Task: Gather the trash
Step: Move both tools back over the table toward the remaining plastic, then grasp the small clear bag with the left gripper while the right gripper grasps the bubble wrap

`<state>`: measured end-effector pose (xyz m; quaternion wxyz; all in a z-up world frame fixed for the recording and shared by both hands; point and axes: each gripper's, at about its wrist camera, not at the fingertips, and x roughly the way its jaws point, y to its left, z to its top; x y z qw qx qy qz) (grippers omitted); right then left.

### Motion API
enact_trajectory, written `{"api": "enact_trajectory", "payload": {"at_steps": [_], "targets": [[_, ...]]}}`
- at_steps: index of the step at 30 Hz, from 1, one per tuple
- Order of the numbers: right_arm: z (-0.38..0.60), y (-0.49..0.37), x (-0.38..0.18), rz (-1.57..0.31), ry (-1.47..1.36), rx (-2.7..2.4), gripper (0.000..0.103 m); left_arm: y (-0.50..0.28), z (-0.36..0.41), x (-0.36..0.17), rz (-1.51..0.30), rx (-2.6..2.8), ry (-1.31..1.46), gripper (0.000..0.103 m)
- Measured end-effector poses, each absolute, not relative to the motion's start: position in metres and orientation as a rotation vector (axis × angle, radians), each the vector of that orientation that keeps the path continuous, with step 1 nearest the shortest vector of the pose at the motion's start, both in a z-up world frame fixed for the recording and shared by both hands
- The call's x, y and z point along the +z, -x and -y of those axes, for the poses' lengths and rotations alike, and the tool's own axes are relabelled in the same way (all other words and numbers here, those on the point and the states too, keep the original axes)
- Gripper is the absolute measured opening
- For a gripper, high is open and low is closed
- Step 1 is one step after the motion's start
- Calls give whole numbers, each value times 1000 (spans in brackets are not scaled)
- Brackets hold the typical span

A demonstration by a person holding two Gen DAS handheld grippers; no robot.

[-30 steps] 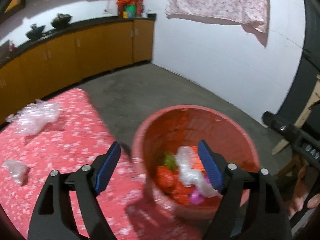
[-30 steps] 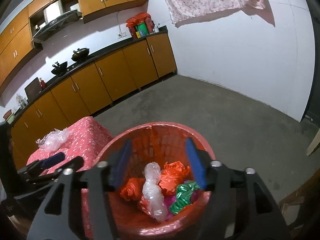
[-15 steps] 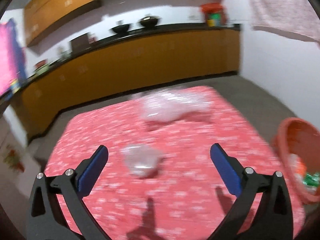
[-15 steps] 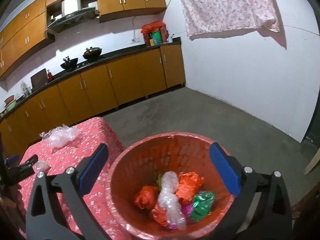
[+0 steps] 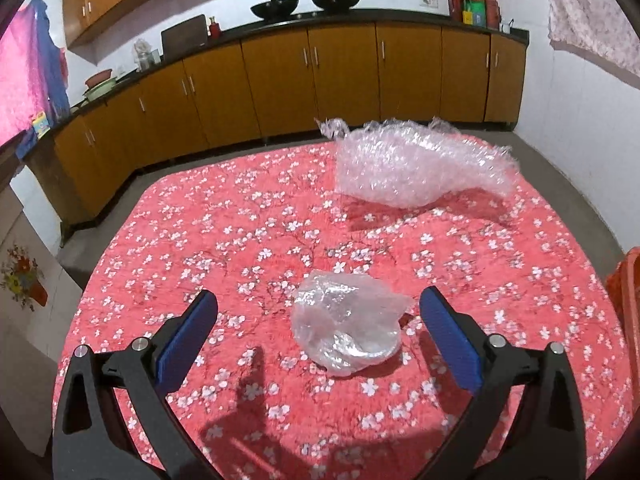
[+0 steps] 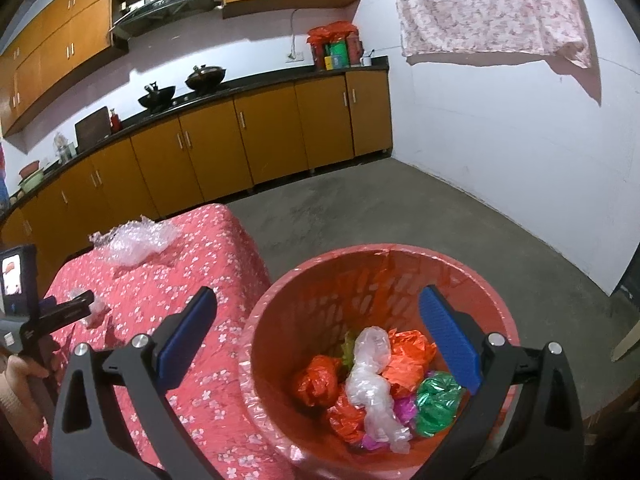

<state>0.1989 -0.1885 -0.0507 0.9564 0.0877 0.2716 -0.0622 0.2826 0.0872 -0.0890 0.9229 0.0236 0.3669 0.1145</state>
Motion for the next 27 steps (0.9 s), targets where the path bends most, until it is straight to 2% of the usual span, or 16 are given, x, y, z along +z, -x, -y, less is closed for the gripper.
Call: {"api": "enact_trajectory", "payload": {"at_steps": [5,7,10,13,27], "targets": [[178,-204,-52,-566,-158,-109,99,-294,-94,-101,-807,223,-1,79],[174,-206,-52,-569,-152,-99,99,-298,-98,-105,-833,208,29,64],[165,-211,-51,-569,-136,-81,99,-299,-104,-108,-841,205,55,53],[153,-219,-50,-571,-120,-53,99,-297,-110,-109,-834,213,53,49],[24,-309,-55,-563,-5,180,99,-259,-198,-97,-781,320,8,49]]}}
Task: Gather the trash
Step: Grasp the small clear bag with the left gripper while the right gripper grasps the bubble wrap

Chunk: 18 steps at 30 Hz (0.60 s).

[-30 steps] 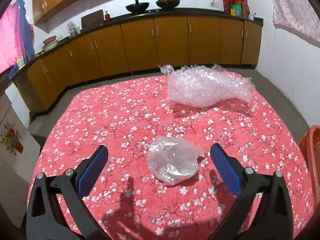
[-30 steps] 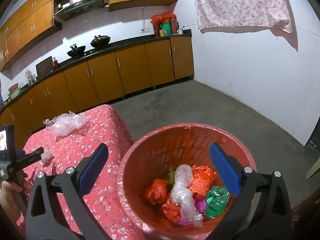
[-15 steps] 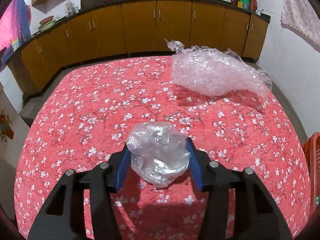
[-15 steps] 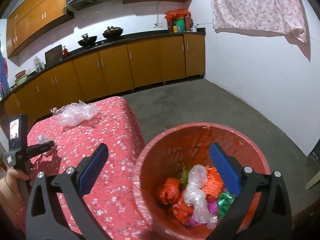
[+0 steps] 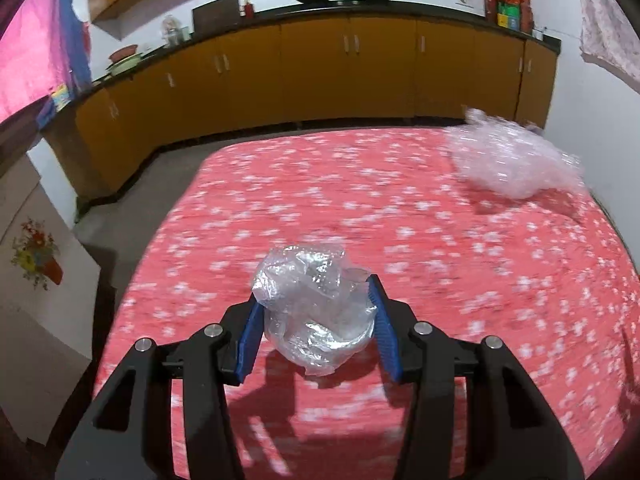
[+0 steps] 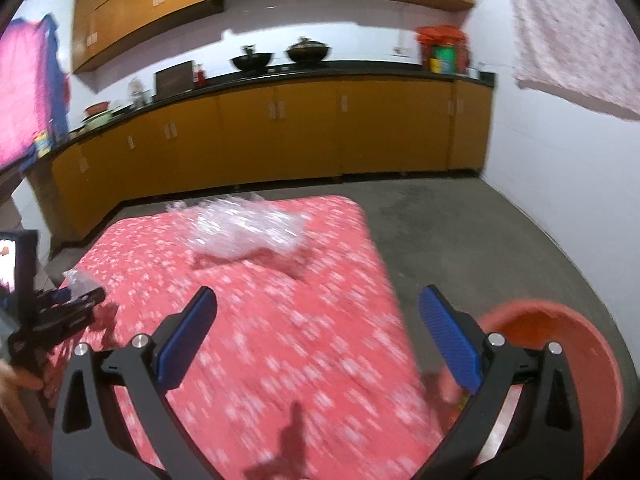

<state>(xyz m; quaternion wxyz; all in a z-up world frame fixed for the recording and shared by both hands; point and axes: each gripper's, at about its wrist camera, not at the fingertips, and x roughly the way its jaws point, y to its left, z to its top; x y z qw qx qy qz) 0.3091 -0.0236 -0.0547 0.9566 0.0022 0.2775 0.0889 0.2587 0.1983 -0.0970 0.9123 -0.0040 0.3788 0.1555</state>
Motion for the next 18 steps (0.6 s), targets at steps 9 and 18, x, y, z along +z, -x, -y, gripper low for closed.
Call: {"api": "enact_trajectory", "payload": {"at_steps": [9,18], "targets": [[-46,-419,-66,-574,20,195,99,-250,-252,-98,-763,386,92,50],[-83,-470,-96,-705,70,225,90,-265,-257,-94,-748,376,119,50]]}}
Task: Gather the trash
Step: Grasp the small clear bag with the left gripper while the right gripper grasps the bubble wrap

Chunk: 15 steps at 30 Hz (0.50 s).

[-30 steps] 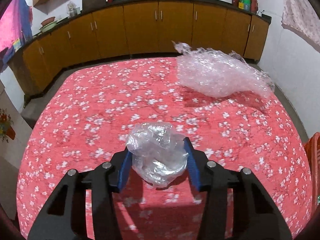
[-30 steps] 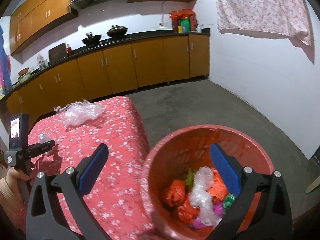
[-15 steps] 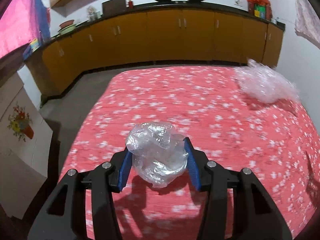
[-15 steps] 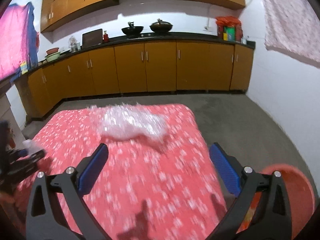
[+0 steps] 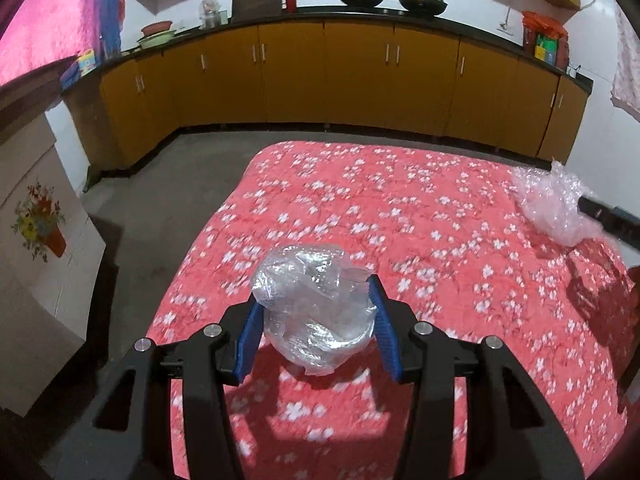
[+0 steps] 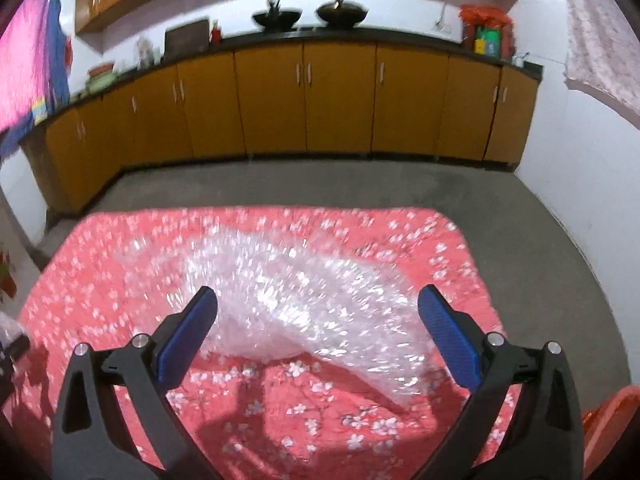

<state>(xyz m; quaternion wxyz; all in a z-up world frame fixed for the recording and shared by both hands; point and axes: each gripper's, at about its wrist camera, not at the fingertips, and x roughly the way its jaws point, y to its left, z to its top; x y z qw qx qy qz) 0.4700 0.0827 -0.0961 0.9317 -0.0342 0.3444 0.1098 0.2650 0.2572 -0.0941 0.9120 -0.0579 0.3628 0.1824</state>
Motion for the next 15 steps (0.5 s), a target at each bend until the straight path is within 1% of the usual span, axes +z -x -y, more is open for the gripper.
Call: {"api": "enact_trajectory", "payload": {"at_steps": [1,2,3,4,6,7,8,9,11,15], "targets": [[-84,-472,-100,-734,77,229,83,-268,-256,-93,-744,372,116,50],[-84,-474,-104,-764,77,241,70,-272,-253,-91,-739,369,111,50],[-84,-475,-108,-787,74,247,59,-272,-251,-90,-737,367,110,50],[-83,-474,-111,-798,74,250,54,-274,-249,-89,-734,362,110,50],[-82,-468,-113,-807,75,273,32,-275,-244,-86,-729,355,109,50],[-83,-464,-112,-810,79,284,28,-275,-240,-85,-727,351,106,50],[-82,-460,-111,-808,83,287,21,-274,-238,-84,-727,349,104,50],[-82,-456,-110,-805,84,289,18,-273,-236,-82,-727,345,103,50],[-75,-445,-105,-802,59,298,16,-268,-231,-79,-723,337,100,50],[-55,-415,-87,-770,1,305,14,-258,-220,-69,-712,324,96,50]]}}
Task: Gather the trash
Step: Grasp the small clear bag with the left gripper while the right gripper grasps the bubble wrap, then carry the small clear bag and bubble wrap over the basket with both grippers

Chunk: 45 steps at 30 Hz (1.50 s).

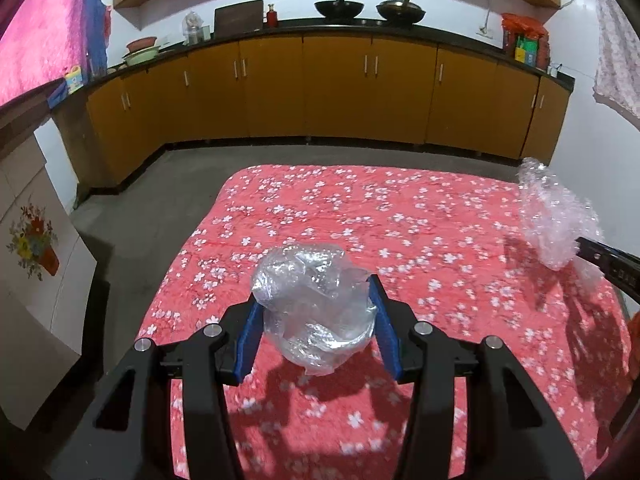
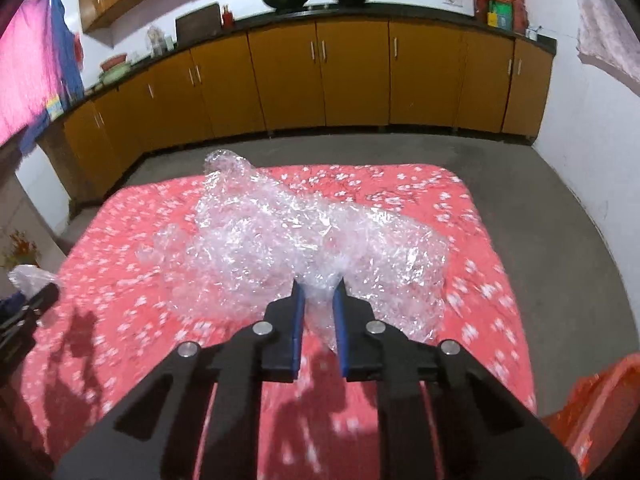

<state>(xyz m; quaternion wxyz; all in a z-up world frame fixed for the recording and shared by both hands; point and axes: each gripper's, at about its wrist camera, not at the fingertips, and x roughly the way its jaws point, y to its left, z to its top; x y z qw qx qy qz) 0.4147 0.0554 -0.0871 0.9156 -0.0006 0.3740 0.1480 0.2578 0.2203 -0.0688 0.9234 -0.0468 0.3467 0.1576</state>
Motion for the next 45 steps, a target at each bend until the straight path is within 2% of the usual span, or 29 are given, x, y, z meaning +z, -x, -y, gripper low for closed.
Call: {"api": "enact_trajectory", "payload": {"at_steps": [10,23,35,45], "targets": [[12,-297,-25,-668,-102,269,14,-214,-168,-31,-661,208,99,50],[117,-182,7,-568,-196,80,14,-174,-57,-1,-619,-37,63,50],[210,-133,0,-525,-288,-133,14,-170,44,-5,-640,-247,16,50],[245,-130,-16,-541,-301,-228,14,-173,101,-13,-641,-366,-43,50]]}}
